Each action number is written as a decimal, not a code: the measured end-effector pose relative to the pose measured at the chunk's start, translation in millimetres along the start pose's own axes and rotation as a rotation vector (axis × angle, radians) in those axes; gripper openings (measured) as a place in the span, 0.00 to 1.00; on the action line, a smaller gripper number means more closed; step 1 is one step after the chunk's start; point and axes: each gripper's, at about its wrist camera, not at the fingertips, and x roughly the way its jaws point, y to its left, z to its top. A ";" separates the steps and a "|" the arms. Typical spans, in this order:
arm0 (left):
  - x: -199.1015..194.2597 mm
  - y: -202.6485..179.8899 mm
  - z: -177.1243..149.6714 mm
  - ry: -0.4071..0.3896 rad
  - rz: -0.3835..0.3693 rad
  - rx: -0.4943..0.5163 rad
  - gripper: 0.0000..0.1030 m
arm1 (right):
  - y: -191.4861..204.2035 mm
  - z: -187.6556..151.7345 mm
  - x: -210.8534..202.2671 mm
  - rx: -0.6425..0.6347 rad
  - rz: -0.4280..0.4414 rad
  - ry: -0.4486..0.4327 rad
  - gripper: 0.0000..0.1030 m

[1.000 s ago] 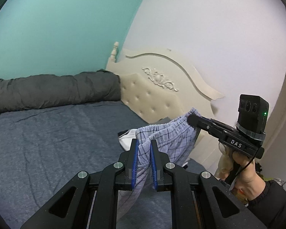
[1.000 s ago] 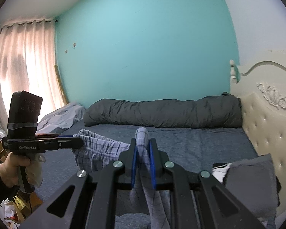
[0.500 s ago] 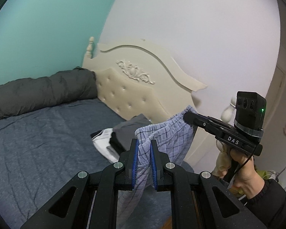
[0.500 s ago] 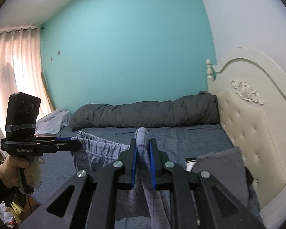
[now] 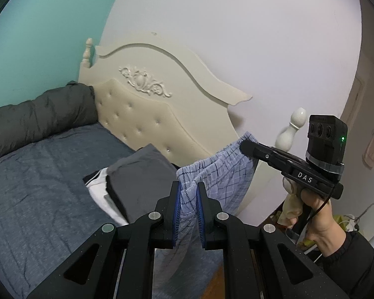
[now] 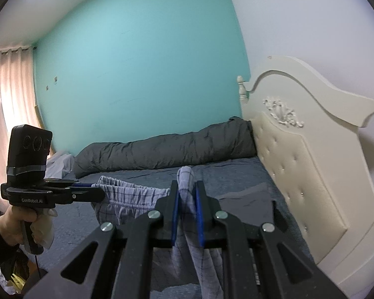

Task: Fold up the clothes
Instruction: 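Carry the held boxers with both tools toward the clothes stack by the headboard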

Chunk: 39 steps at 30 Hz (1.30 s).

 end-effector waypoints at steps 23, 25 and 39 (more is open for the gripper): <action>95.1 29.5 46.1 0.035 0.023 -0.056 0.12 | -82.3 21.2 48.5 0.006 -0.036 0.066 0.11; 105.4 39.5 50.5 0.040 0.032 -0.070 0.12 | -88.8 23.1 62.6 0.003 -0.042 0.076 0.11; 185.3 118.2 76.0 0.092 0.089 -0.144 0.13 | -134.3 35.7 167.5 -0.019 -0.085 0.177 0.11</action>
